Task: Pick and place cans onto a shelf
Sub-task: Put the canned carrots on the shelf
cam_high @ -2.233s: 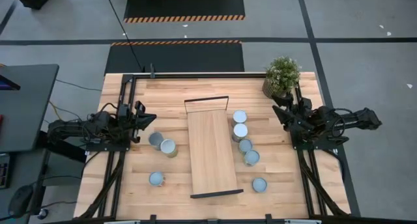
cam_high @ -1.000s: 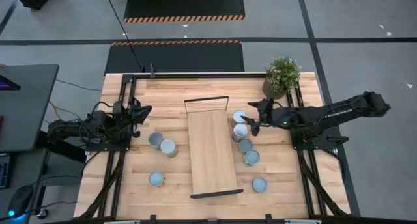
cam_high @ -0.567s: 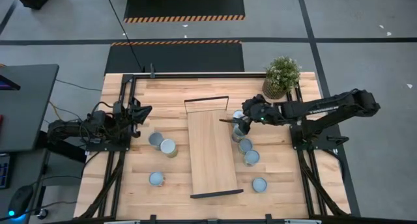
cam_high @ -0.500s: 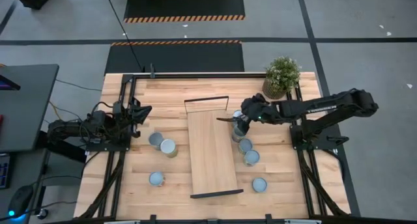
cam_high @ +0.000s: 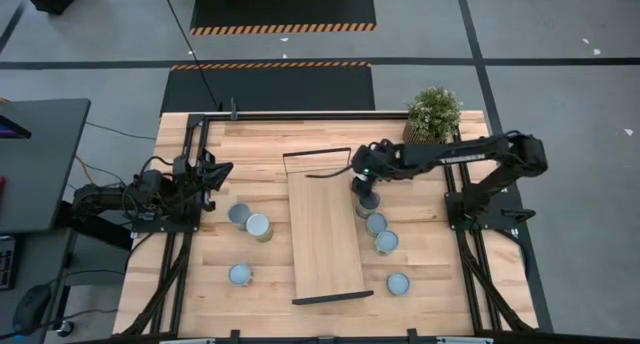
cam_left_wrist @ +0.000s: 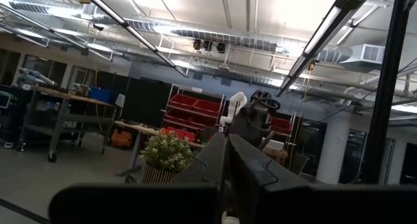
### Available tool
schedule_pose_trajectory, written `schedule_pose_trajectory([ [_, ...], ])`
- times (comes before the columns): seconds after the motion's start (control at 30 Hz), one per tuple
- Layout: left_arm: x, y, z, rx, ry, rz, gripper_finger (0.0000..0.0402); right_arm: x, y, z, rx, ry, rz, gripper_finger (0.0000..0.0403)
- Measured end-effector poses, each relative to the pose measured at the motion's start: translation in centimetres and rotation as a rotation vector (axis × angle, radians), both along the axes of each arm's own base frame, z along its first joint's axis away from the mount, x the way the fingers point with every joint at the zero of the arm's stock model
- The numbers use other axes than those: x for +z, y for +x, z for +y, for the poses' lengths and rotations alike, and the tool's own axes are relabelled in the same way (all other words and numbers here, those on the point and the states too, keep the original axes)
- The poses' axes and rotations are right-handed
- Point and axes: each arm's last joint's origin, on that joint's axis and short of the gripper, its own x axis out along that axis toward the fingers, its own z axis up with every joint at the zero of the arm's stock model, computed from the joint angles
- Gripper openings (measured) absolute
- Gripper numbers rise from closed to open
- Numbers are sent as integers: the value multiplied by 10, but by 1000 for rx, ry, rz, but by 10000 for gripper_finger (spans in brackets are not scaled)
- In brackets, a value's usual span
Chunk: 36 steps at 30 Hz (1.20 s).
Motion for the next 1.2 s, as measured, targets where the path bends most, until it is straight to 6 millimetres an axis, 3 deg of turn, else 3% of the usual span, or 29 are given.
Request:
schedule_pose_trajectory([
  [0.33, 0, 0, 0, -4, 2, 0, 23, -12, 16, -6, -38, 109, 124, 399],
  [0.6, 0, 0, 0, -10, -2, -3, 23, -19, 12, -8, -66, 162, 189, 391],
  [1.0, 0, 0, 0, -17, 1, -4, 23, -20, 7, -14, -83, 211, 224, 332],
  [1.2, 0, 0, 0, -17, 1, -3, 23, -18, 5, -15, -62, 207, 233, 329],
])
